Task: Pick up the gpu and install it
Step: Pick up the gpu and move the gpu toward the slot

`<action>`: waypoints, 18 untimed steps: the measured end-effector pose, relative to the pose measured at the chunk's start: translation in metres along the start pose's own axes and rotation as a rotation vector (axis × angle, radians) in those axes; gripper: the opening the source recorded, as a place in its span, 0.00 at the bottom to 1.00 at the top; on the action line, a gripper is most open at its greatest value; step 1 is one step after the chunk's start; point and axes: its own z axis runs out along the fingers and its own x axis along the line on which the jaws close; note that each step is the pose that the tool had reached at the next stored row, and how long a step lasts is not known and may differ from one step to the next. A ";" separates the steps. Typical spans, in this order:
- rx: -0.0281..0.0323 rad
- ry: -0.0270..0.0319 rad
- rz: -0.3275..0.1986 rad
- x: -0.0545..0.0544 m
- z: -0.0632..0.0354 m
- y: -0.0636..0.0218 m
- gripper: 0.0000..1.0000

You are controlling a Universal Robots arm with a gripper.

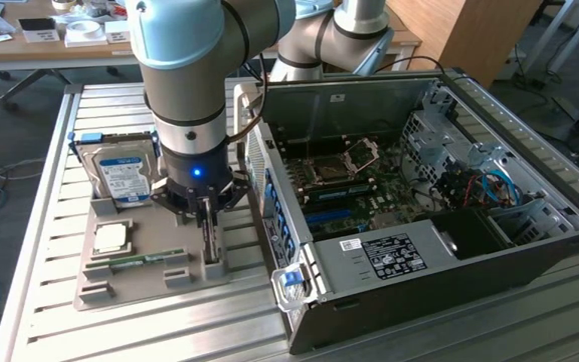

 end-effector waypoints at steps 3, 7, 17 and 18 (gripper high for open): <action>-0.0002 -0.0001 0.000 0.000 -0.0005 0.0000 0.27; 0.0004 0.0004 0.000 0.000 -0.0022 0.0000 0.27; 0.0000 0.0000 0.000 -0.001 -0.0327 0.0017 0.27; -0.0001 0.0000 0.000 -0.001 -0.0367 0.0019 0.27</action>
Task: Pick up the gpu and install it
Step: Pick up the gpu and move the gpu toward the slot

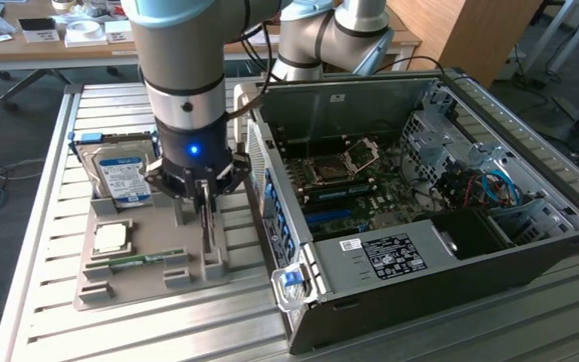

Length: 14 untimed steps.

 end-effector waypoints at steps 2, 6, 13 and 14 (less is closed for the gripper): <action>0.0000 0.0000 0.000 0.000 -0.0083 0.0004 0.27; 0.0000 0.0000 0.000 0.000 -0.0238 0.0012 0.27; 0.0000 -0.0001 -0.001 -0.001 -0.0455 0.0024 0.27; 0.0001 -0.0001 -0.001 -0.001 -0.0482 0.0025 0.27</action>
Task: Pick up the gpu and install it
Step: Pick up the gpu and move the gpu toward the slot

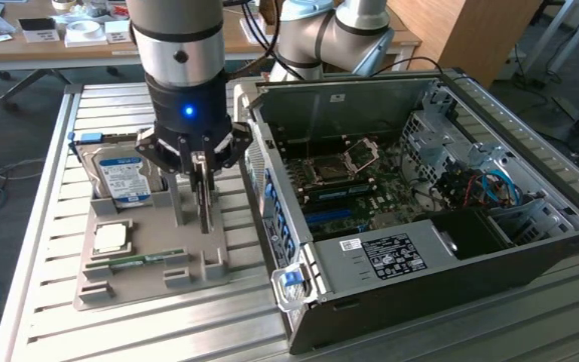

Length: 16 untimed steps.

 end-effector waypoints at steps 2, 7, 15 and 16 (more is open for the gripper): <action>-0.0001 0.0000 0.000 0.000 -0.0043 0.0002 0.27; -0.0001 0.0000 -0.001 0.000 -0.0105 0.0005 0.27; -0.0001 0.0000 -0.001 0.000 -0.0189 0.0010 0.27; -0.0001 -0.0001 -0.001 0.000 -0.0198 0.0010 0.27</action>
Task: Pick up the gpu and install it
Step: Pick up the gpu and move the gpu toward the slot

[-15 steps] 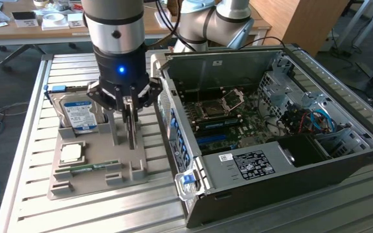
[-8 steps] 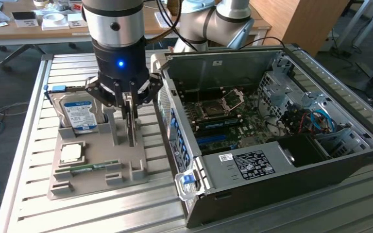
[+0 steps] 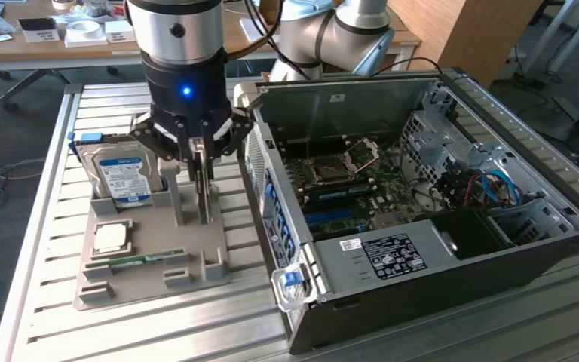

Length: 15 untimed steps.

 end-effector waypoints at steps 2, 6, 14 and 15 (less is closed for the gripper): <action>0.0000 0.0000 0.000 0.000 -0.0022 0.0001 0.27; 0.0001 0.0000 0.000 0.000 -0.0075 0.0004 0.27; 0.0001 0.0000 0.000 0.000 -0.0202 0.0011 0.27; 0.0001 0.0000 0.000 0.000 -0.0214 0.0011 0.27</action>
